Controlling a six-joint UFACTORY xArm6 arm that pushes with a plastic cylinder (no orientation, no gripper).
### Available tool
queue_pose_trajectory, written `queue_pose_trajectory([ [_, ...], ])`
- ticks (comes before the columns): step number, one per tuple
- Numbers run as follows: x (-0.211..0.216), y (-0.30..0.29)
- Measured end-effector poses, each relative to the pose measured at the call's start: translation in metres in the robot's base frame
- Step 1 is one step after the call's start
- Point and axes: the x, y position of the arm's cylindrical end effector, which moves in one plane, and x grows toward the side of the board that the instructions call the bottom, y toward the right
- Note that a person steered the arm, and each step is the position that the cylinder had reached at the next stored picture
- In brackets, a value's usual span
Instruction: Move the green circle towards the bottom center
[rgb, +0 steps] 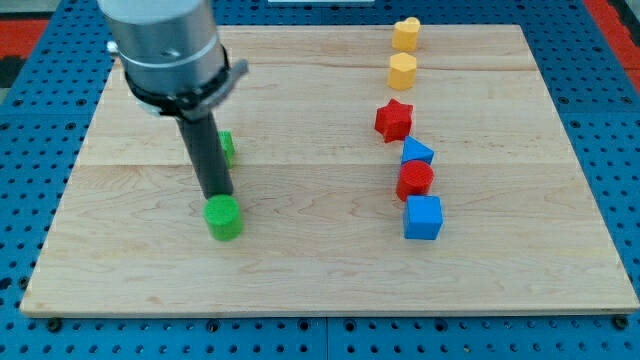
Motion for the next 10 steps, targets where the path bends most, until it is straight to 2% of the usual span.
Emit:
queue_pose_trajectory([
  [1, 0.01, -0.039],
  [2, 0.058, -0.014],
  [3, 0.059, 0.058],
  [4, 0.034, -0.011],
  [5, -0.004, 0.035],
  [6, 0.029, 0.079],
  [7, 0.035, 0.063],
  [8, 0.065, 0.075],
  [9, 0.072, 0.109],
  [10, 0.063, 0.05],
])
